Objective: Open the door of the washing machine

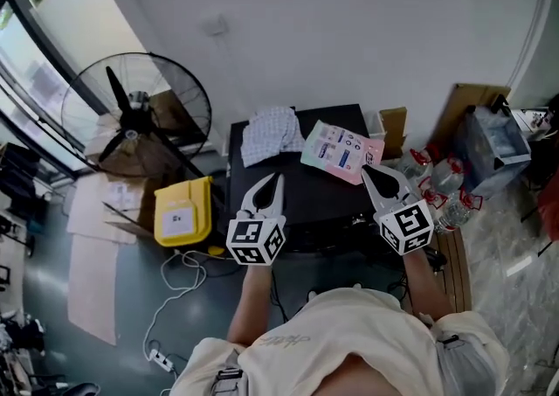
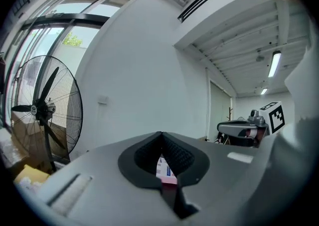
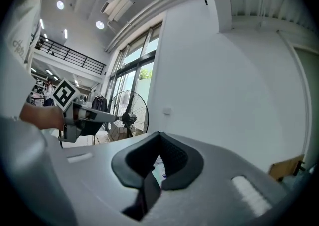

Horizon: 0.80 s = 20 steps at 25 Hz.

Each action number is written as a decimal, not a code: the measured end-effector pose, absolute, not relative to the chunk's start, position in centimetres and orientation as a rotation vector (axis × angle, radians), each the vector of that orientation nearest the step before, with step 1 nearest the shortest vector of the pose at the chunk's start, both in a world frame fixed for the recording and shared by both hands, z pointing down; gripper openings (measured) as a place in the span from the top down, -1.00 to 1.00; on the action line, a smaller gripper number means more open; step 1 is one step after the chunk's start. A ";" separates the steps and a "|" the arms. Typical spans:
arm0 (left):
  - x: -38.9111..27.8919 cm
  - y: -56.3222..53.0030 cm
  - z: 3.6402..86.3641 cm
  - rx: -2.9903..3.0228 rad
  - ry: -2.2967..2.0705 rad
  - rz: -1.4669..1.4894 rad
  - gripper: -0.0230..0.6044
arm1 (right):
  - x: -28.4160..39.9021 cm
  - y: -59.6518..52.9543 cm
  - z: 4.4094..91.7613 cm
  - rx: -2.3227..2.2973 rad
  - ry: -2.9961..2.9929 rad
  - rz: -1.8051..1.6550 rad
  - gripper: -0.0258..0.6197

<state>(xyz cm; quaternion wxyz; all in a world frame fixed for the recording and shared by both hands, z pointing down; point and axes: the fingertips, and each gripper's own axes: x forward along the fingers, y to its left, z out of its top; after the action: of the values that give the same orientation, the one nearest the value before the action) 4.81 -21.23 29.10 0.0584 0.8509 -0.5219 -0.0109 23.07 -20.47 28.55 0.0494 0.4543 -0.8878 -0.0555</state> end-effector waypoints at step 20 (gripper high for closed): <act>5.6 -19.6 29.7 2.584 -1.602 -0.008 0.87 | 23.6 -18.2 27.7 1.358 -2.790 -0.135 0.92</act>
<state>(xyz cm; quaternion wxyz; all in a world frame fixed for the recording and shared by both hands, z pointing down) 5.65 -19.59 29.67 0.0505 0.8488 -0.5263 -0.0026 23.60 -18.25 27.69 0.0180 0.4373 -0.8981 -0.0433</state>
